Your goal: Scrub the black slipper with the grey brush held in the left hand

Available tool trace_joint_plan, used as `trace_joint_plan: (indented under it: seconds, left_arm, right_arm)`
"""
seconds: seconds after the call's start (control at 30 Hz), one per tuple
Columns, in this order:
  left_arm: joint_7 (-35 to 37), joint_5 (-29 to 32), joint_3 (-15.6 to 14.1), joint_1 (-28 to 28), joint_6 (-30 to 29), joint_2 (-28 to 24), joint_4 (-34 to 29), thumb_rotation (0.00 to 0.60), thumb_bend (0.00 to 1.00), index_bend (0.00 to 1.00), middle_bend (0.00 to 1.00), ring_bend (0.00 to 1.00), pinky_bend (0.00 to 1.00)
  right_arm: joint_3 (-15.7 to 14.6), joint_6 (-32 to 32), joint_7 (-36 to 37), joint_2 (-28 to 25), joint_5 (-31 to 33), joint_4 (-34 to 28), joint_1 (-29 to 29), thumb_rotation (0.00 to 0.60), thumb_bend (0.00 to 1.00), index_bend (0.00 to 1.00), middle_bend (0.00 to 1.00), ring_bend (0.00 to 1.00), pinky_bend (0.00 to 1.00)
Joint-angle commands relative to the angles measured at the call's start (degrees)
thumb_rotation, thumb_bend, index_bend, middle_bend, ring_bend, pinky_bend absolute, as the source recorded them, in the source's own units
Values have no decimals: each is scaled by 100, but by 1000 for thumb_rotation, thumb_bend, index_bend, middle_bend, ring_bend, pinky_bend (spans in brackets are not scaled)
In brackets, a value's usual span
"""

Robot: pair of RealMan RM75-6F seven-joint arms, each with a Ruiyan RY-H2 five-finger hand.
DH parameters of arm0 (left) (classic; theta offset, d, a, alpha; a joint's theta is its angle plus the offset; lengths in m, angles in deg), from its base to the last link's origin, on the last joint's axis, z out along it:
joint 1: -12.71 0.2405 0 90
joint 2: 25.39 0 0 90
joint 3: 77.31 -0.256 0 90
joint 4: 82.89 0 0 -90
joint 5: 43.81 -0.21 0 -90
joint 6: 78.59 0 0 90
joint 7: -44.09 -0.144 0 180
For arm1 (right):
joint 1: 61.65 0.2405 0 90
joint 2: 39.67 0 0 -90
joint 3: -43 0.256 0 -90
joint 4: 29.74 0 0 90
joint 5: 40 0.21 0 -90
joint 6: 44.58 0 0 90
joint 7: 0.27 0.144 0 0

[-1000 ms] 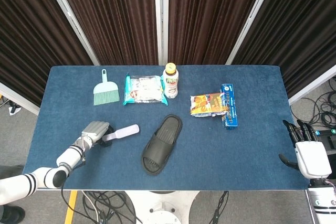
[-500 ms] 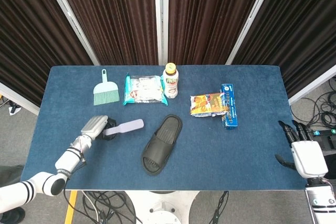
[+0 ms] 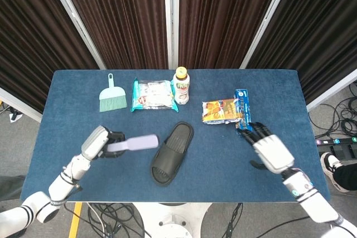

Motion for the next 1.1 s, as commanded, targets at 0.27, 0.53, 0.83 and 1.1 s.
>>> trace_joint_plan:
  seconds: [0.27, 0.53, 0.83, 1.1]
  left_arm:
    - [-437, -388, -505, 68, -290, 359, 588, 600, 614, 1000, 1000, 1000, 1000]
    - [-947, -541, -697, -103, -105, 532, 664, 600, 611, 1000, 1000, 1000, 1000]
    - [-1284, -318, -622, -374, 392, 741, 620, 600, 609, 1000, 1000, 1000, 1000]
    - [-879, 85, -365, -605, 688, 962, 857, 600, 610, 1000, 1000, 1000, 1000]
  right_arm:
    - [552, -2689, -1128, 1426, 1369, 868, 2213, 600, 38, 0, 45, 0, 2]
    - [560, -3317, -1912, 2355, 2308, 1965, 3258, 600, 26, 0, 0, 0, 0]
    - [224, -3529, -2469, 3068, 3202, 2885, 4109, 600, 26, 0, 0, 0, 0]
    - [-97, -3540, -2613, 3456, 3776, 3383, 4599, 600, 44, 17, 75, 0, 0]
